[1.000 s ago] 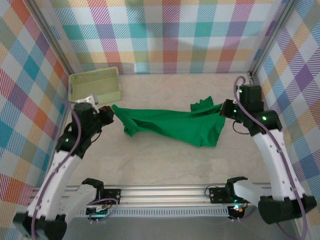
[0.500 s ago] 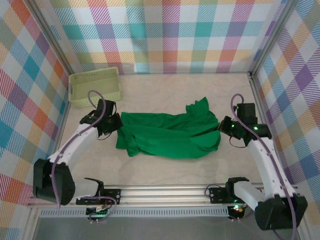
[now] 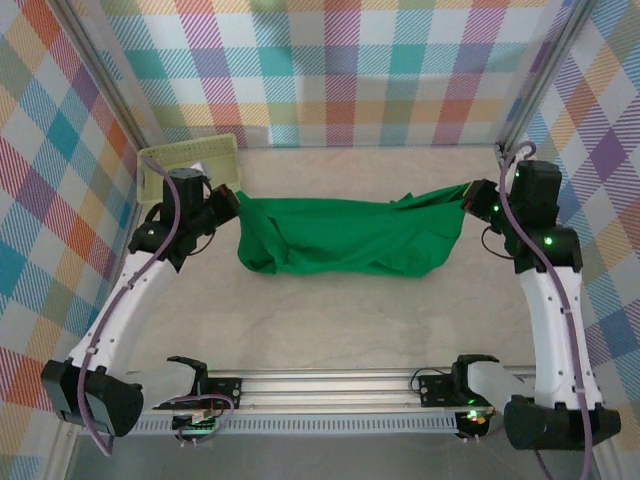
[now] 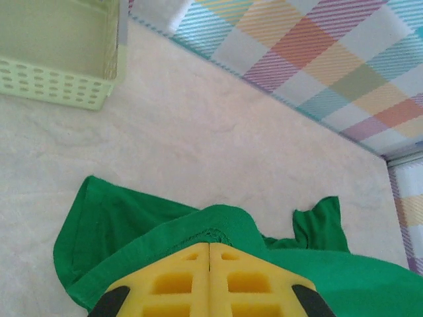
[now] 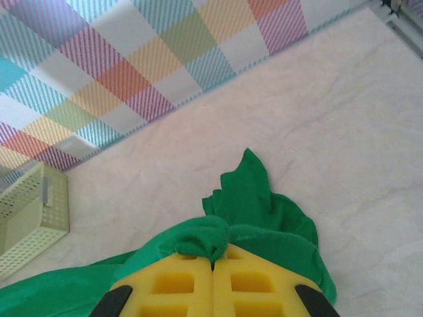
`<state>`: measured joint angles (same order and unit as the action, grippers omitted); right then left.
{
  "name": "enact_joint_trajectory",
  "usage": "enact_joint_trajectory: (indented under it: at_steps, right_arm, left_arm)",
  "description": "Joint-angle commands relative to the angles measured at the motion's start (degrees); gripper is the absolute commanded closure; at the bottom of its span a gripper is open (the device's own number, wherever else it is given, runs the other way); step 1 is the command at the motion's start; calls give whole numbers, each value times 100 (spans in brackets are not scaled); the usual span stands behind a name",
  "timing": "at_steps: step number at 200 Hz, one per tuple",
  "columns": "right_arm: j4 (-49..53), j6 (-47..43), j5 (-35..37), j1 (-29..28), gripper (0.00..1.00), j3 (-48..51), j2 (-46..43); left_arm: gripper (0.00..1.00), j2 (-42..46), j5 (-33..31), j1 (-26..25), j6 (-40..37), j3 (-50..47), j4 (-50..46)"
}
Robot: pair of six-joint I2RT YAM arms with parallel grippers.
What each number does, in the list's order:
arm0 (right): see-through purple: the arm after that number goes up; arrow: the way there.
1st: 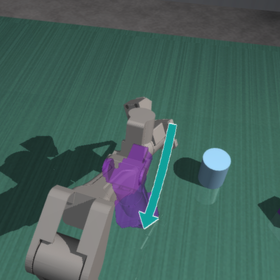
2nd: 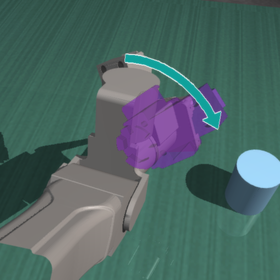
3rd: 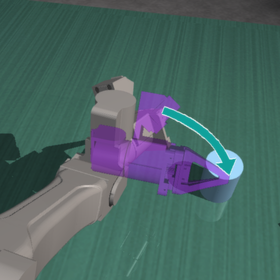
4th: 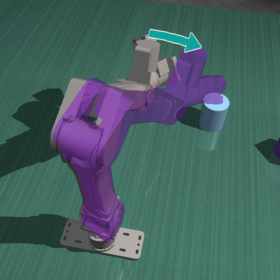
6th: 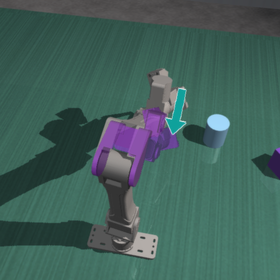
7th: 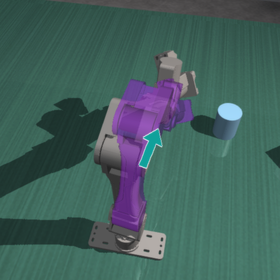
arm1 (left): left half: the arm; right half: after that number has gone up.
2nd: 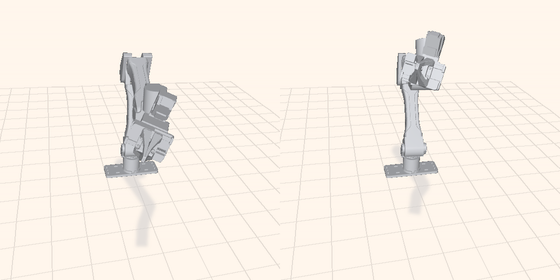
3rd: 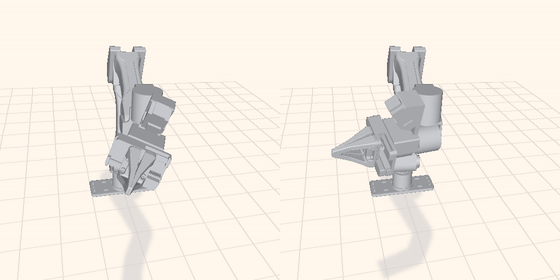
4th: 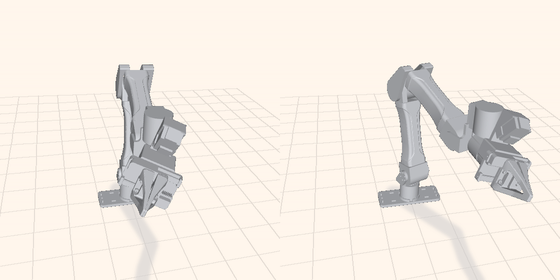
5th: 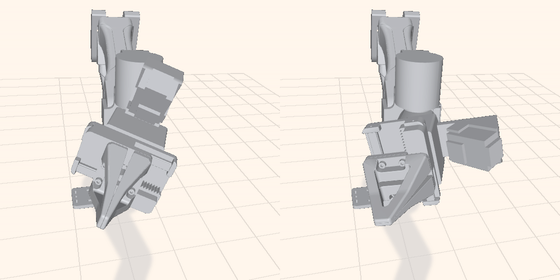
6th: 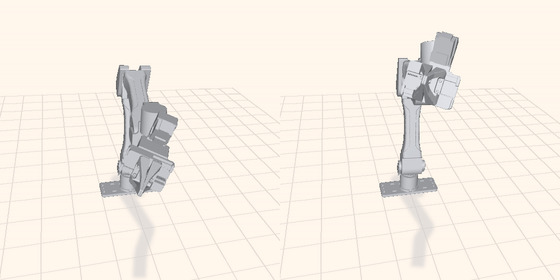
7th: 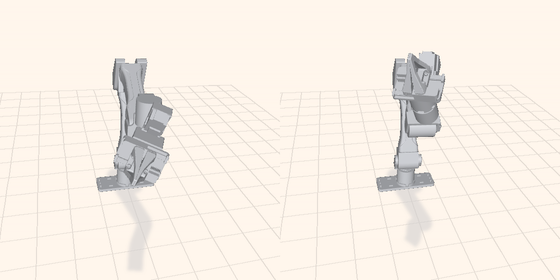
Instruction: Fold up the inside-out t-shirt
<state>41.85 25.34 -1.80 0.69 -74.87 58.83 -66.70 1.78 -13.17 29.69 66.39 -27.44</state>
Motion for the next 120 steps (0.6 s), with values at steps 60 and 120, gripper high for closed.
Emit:
enact_joint_trajectory:
  at_steps: [60, 120]
  right_arm:
    - [-1007, 346, -1032, 29, 100, 2953, -80]
    - [-919, 1241, -525, 29, 74, 4014, -293]
  left_arm:
    - [100, -2323, -175, 271, 64, 423, -948]
    - [31, -2045, -981, -807, -25, 524, -1488]
